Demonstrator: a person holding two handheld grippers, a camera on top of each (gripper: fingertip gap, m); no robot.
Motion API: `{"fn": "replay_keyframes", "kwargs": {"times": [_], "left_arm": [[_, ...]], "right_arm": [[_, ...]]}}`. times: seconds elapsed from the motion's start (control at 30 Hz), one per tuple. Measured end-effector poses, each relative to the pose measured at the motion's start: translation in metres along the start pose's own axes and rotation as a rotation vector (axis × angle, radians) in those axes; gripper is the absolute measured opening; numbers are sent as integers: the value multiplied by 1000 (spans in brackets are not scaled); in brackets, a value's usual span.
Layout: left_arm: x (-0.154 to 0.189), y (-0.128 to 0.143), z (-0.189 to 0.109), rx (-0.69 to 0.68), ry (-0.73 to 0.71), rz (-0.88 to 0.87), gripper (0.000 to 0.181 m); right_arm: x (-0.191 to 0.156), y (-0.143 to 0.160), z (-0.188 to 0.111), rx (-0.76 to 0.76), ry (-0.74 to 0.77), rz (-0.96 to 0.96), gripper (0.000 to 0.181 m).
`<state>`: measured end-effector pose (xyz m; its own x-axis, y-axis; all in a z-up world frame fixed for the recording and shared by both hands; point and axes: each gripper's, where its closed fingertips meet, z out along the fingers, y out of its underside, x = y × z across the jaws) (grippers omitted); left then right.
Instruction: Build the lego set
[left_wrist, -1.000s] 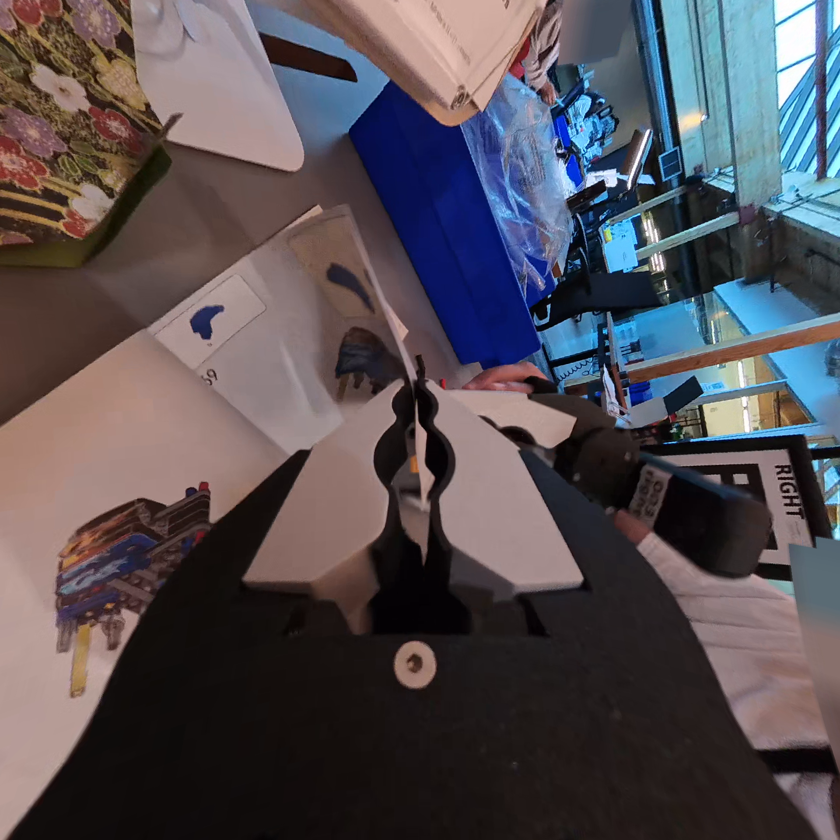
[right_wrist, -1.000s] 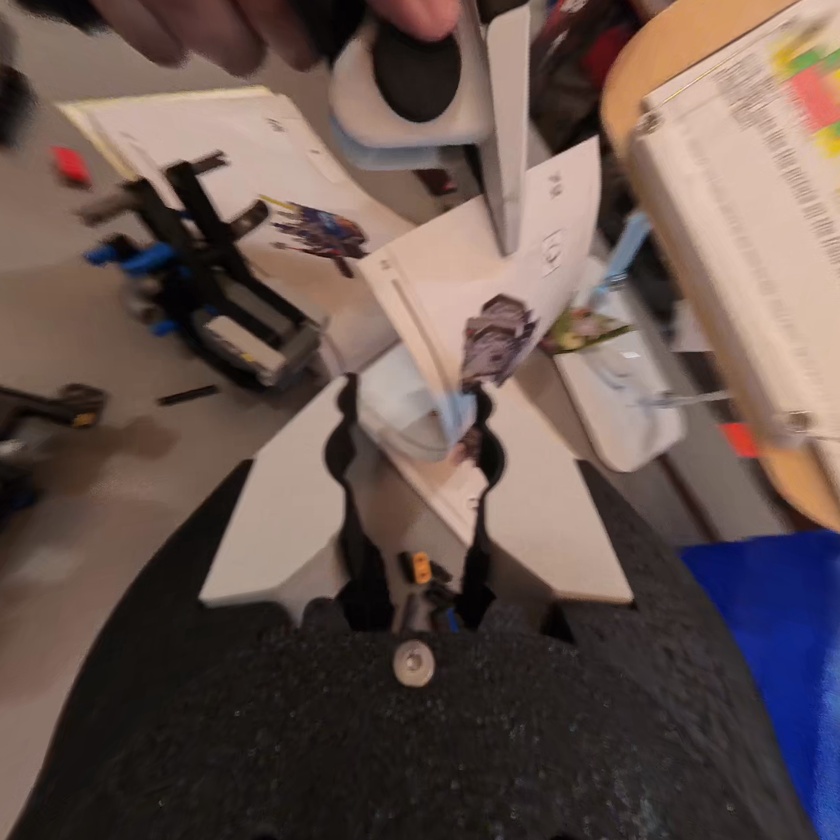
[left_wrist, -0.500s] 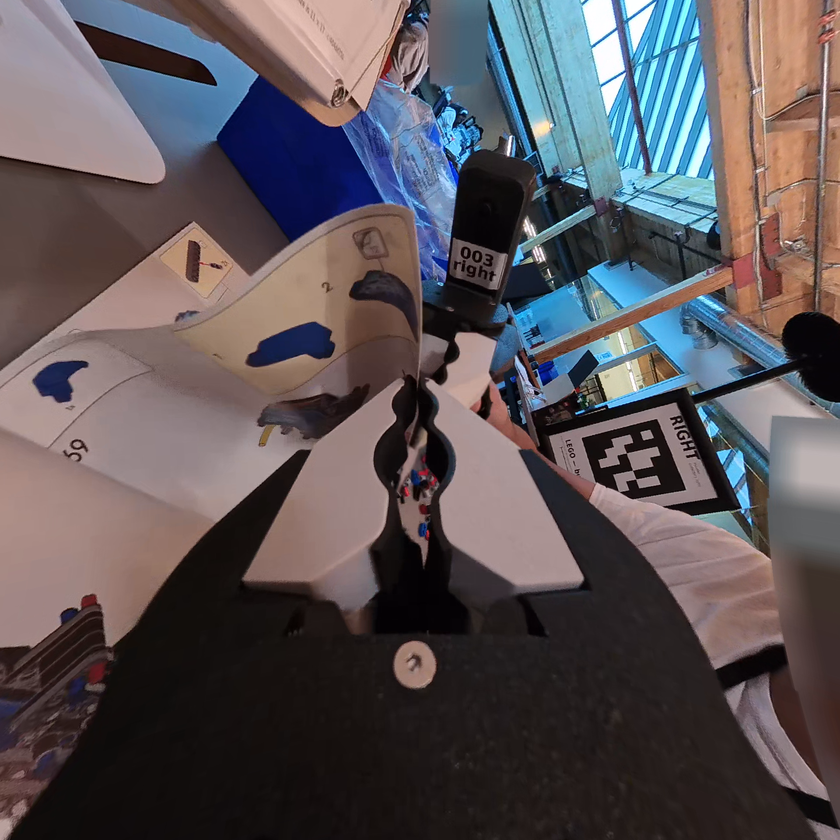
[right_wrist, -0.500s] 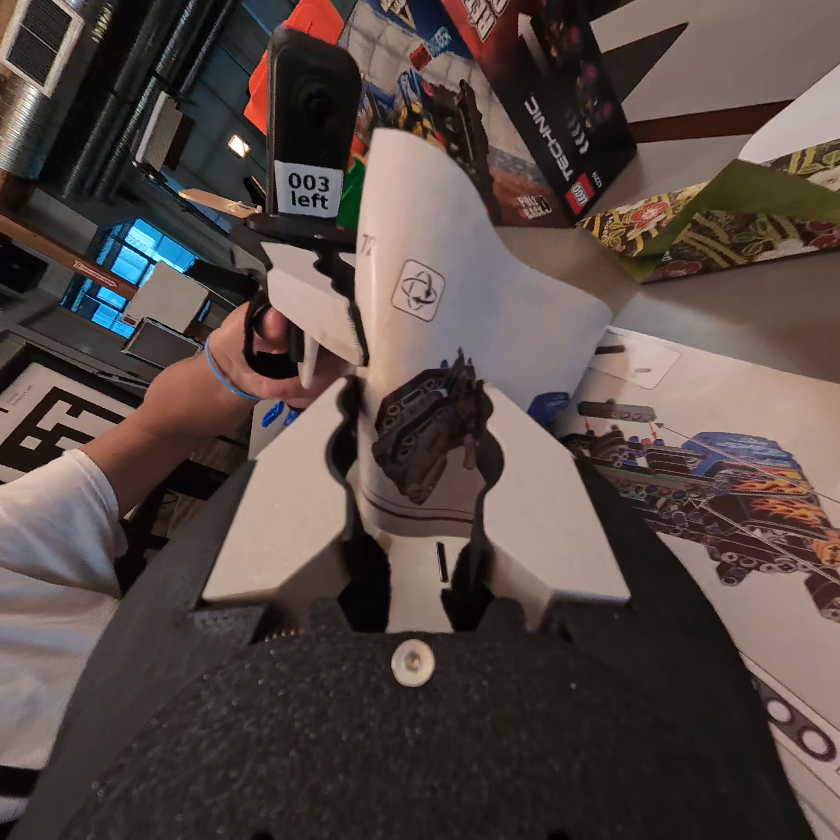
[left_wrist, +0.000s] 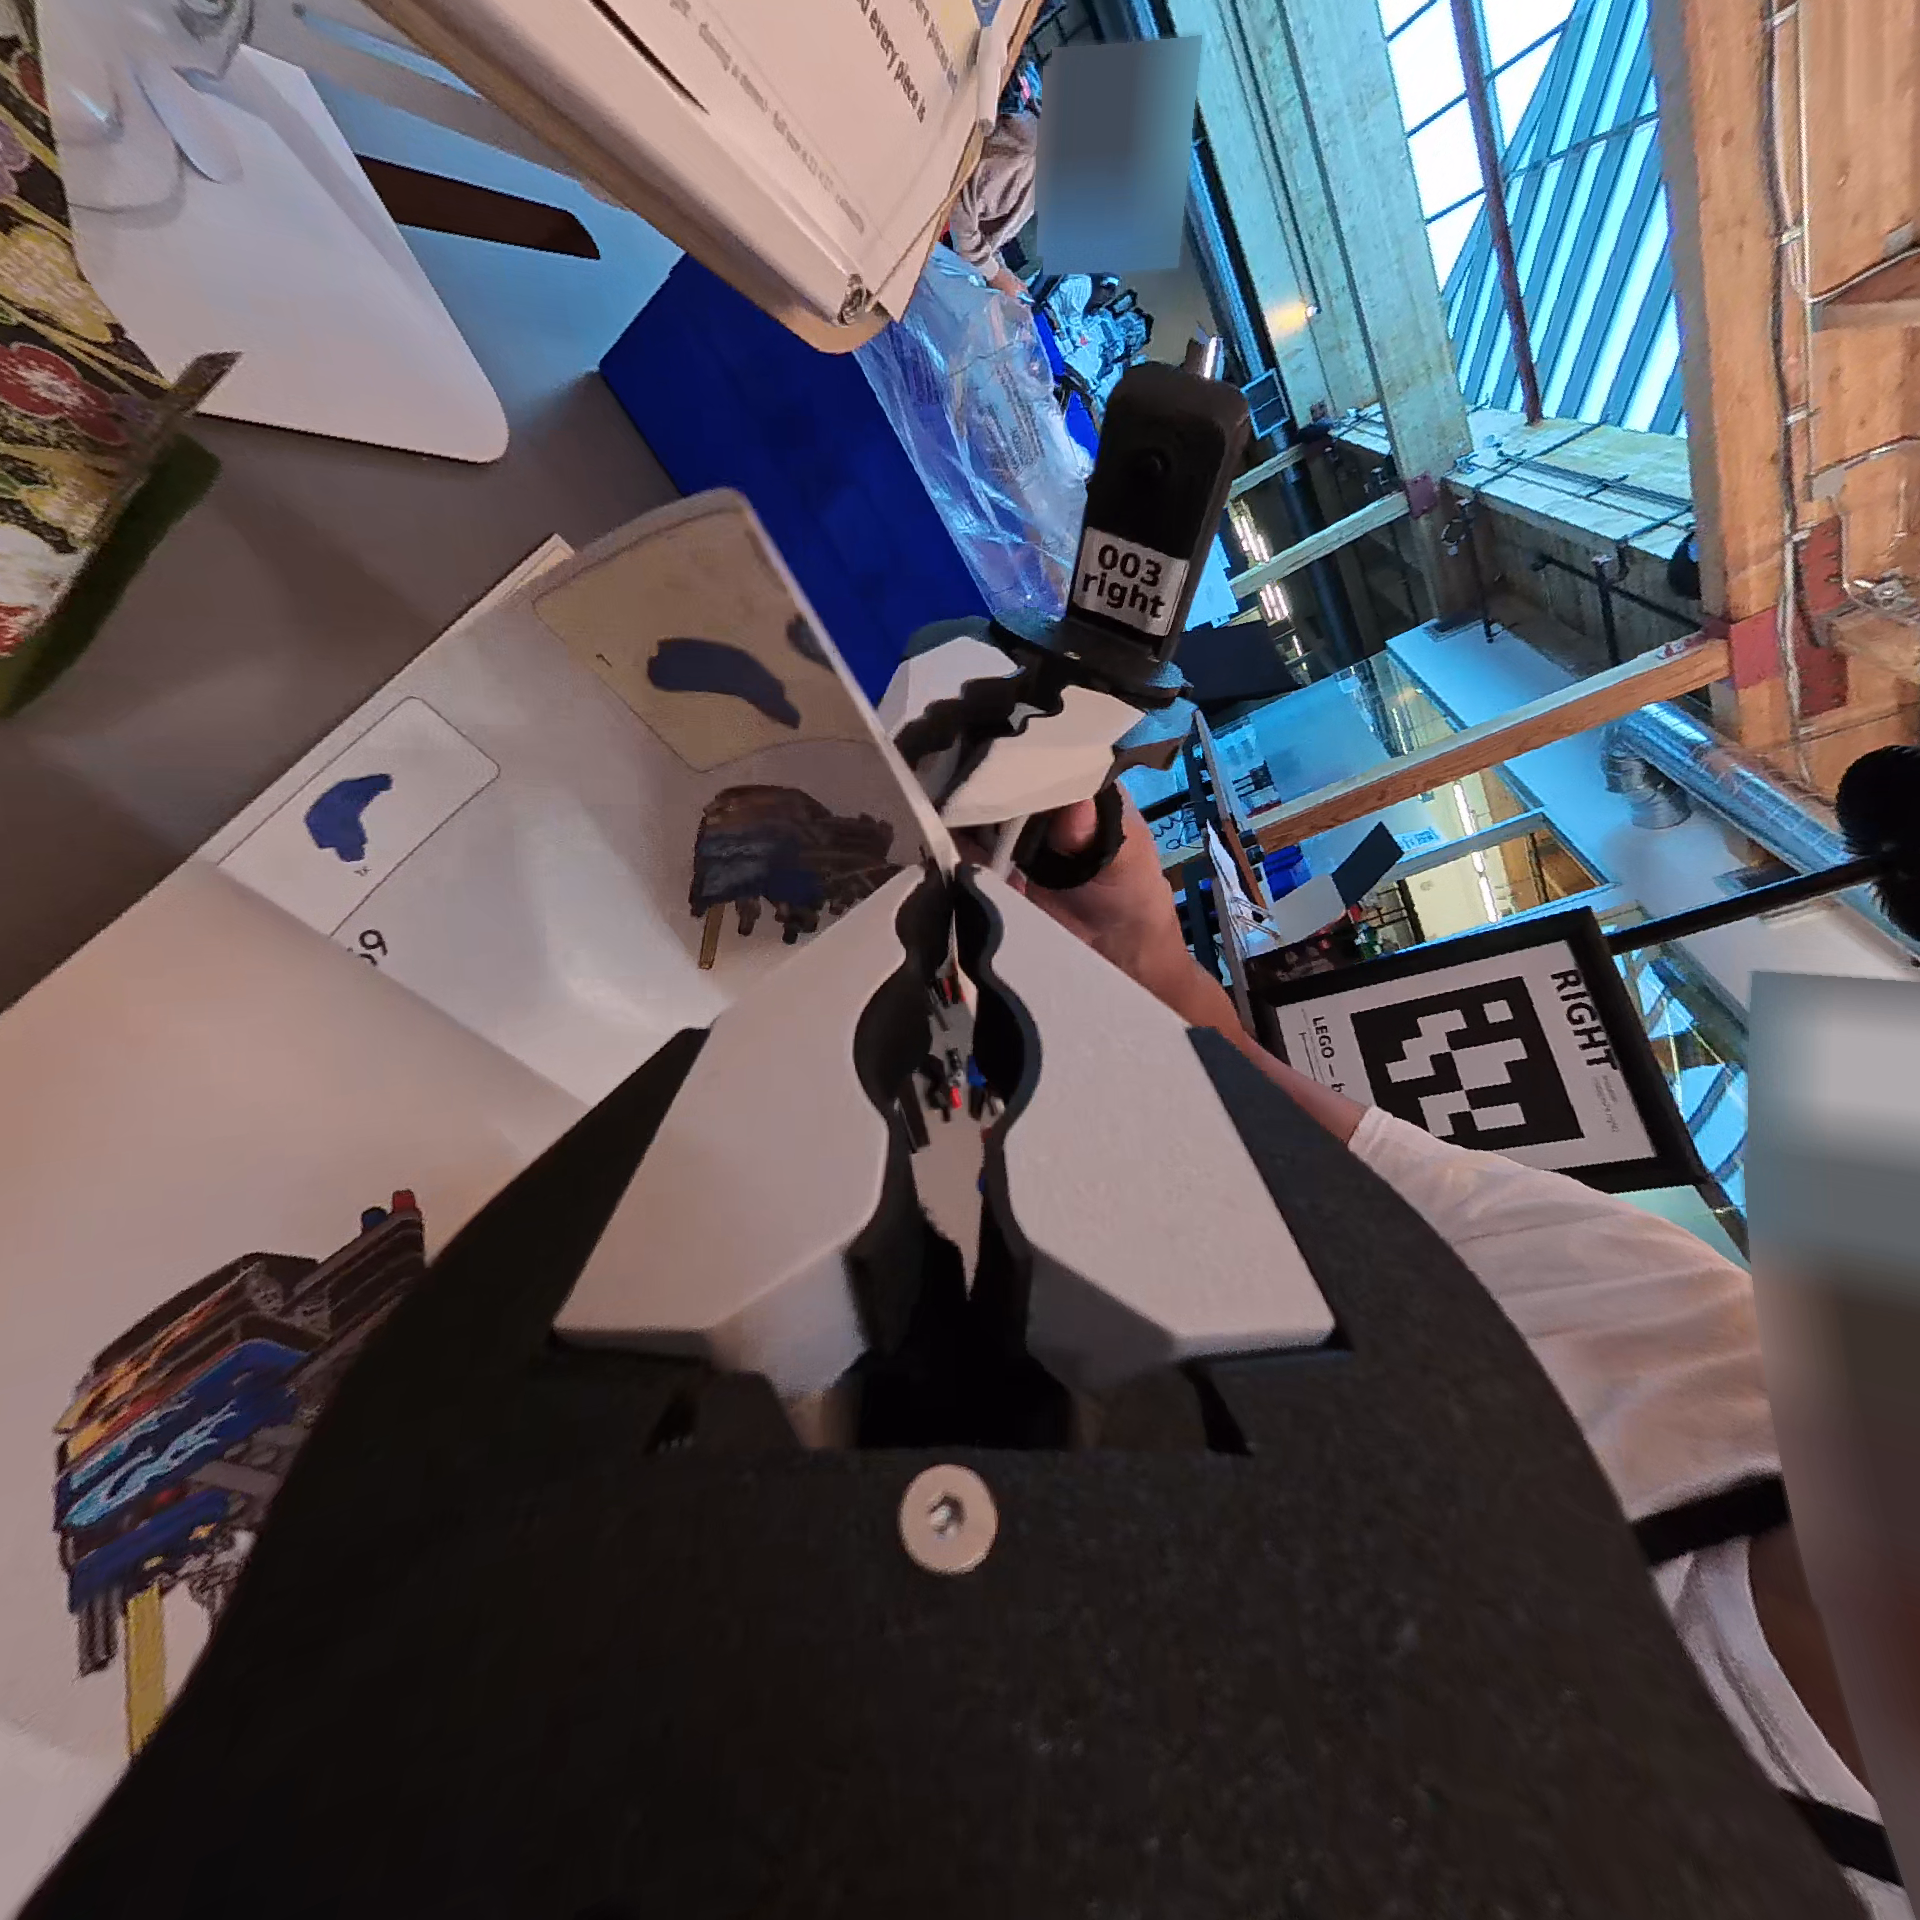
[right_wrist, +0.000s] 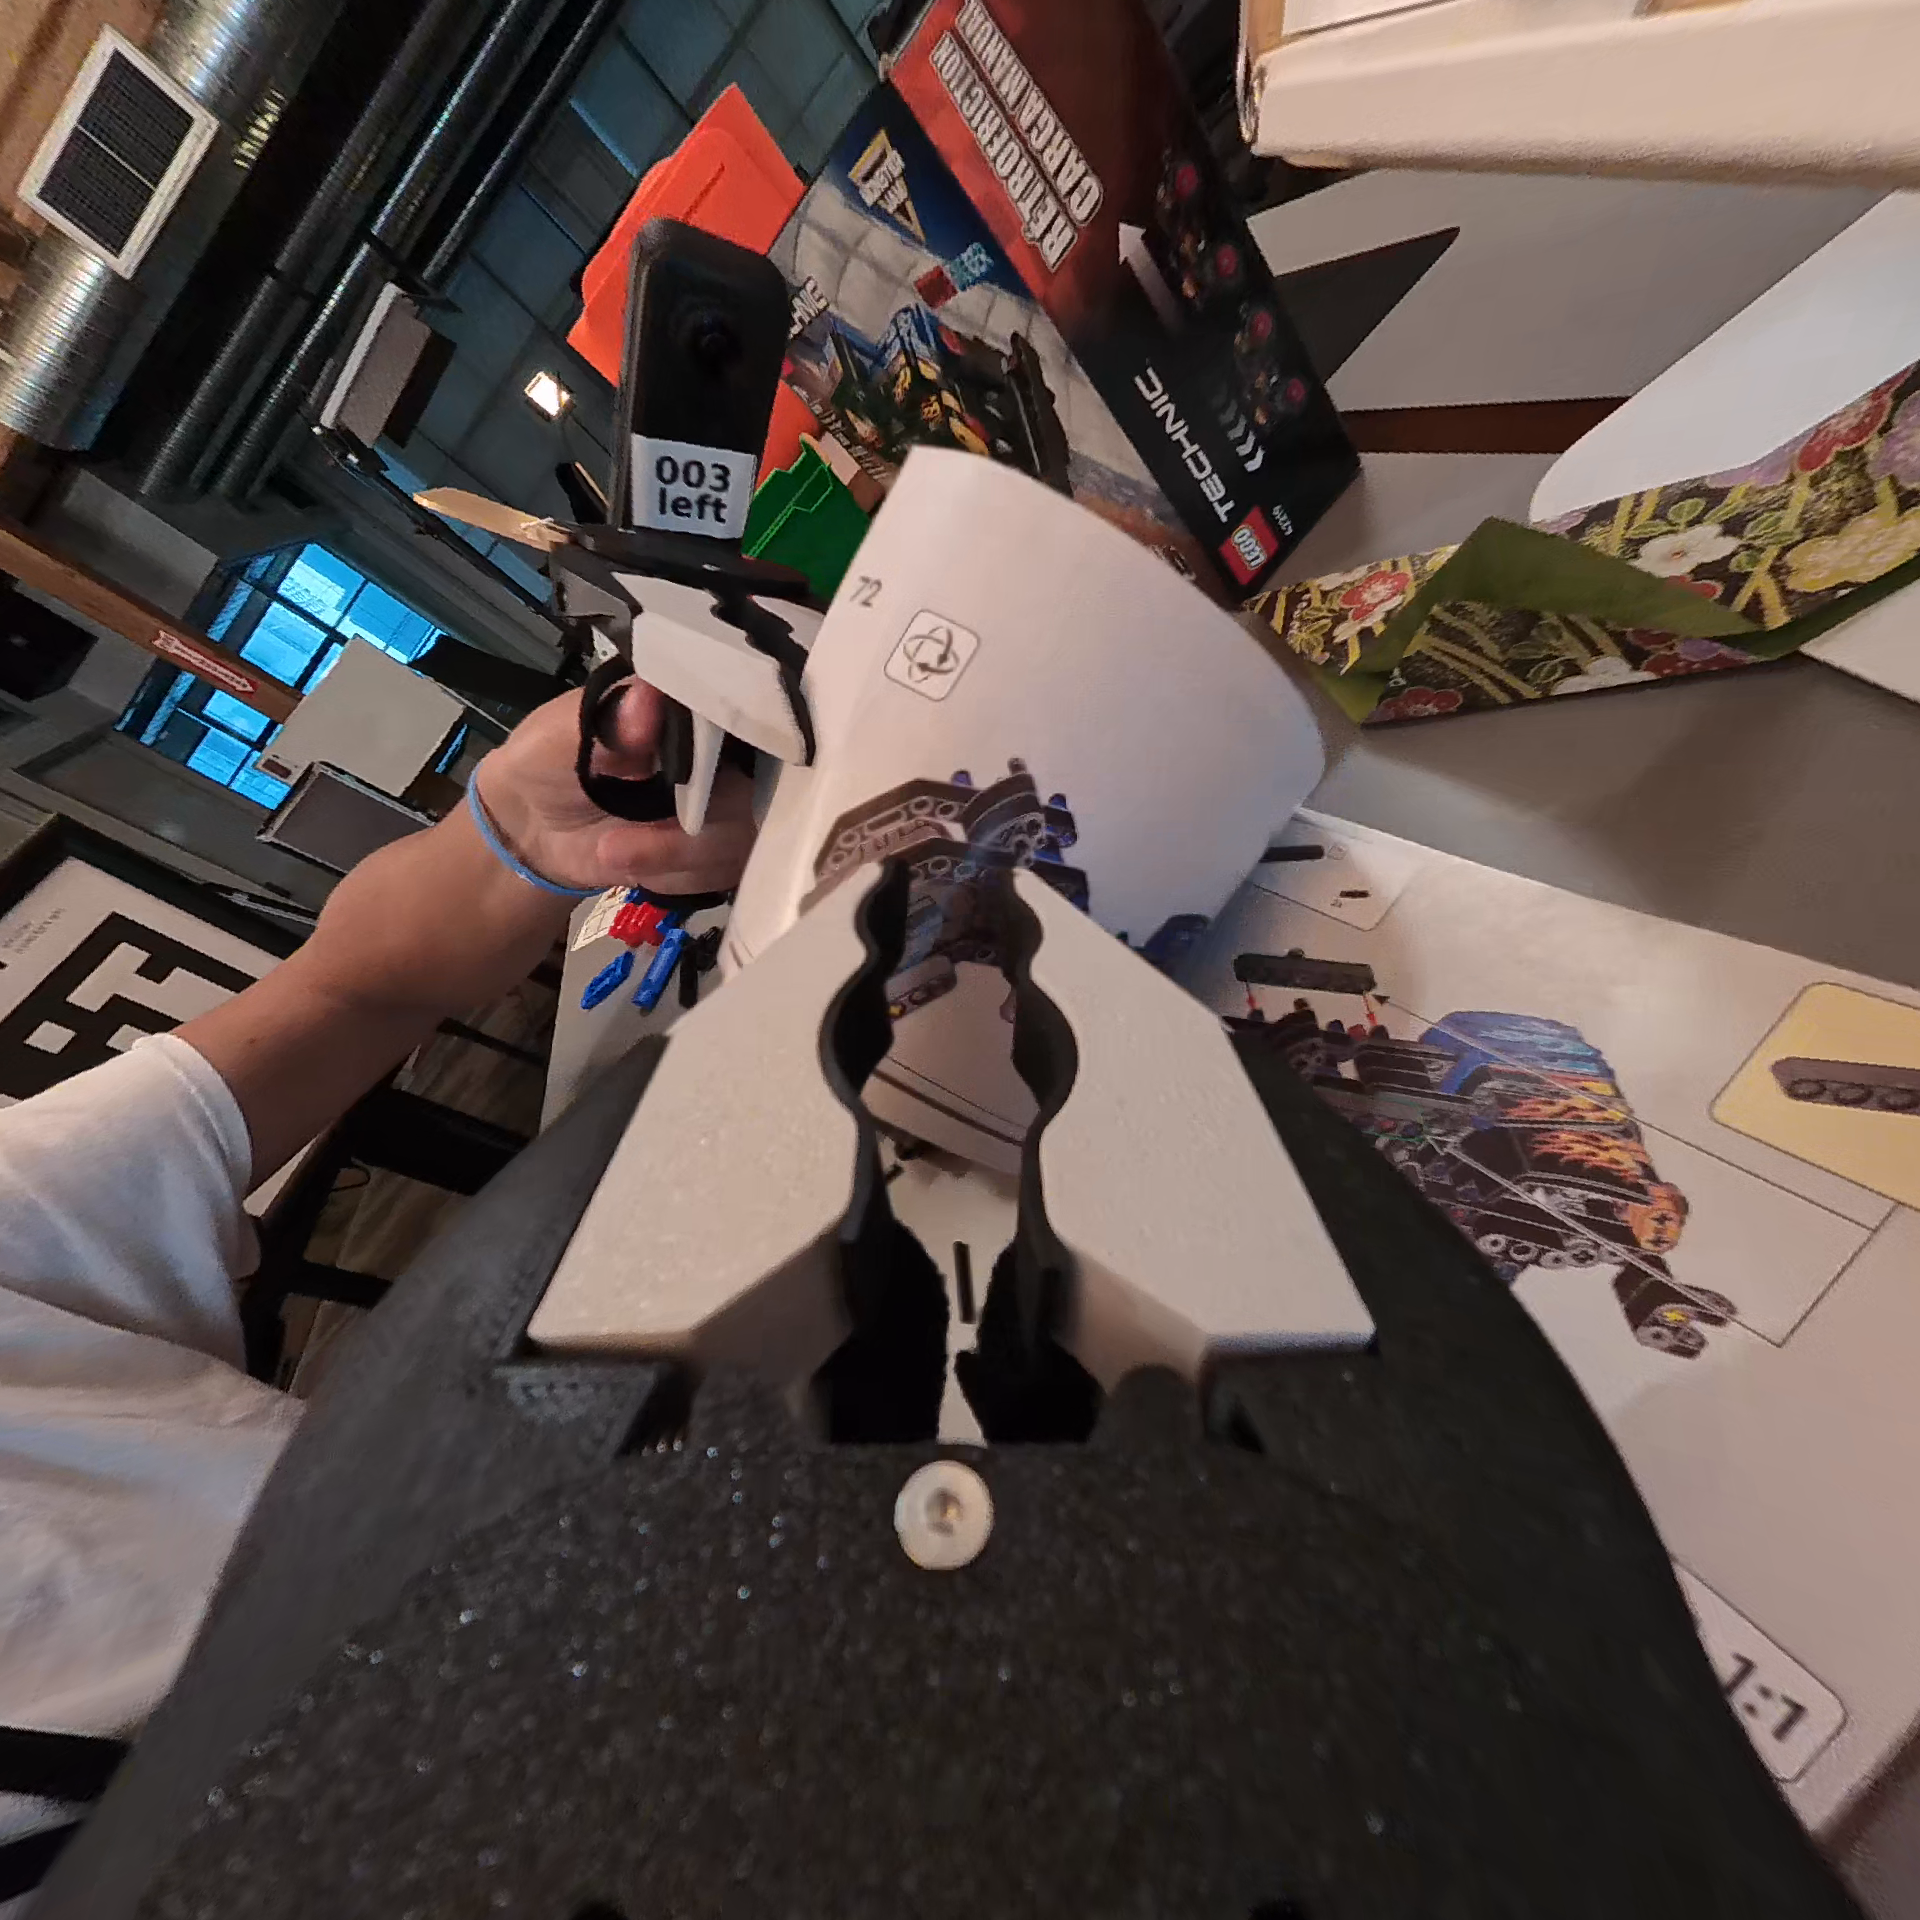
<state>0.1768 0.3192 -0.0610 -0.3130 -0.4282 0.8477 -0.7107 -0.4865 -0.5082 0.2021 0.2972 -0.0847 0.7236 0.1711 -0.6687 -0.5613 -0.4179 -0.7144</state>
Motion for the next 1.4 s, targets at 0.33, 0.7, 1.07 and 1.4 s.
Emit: {"fn": "replay_keyframes", "kwargs": {"times": [0.33,0.7,1.07,1.4], "left_arm": [[12,7,20,-20,48,20,0],[7,4,14,11,23,13,0],[-49,-4,-87,24,-239,-56,0],[-66,34,-140,24,-303,-154,0]], "right_arm": [[-15,22,20,-127,6,-46,43],[-10,6,4,-49,-39,33,27],[17,-19,-61,-132,767,-584,49],[74,74,-4,-518,690,-684,0]]}}
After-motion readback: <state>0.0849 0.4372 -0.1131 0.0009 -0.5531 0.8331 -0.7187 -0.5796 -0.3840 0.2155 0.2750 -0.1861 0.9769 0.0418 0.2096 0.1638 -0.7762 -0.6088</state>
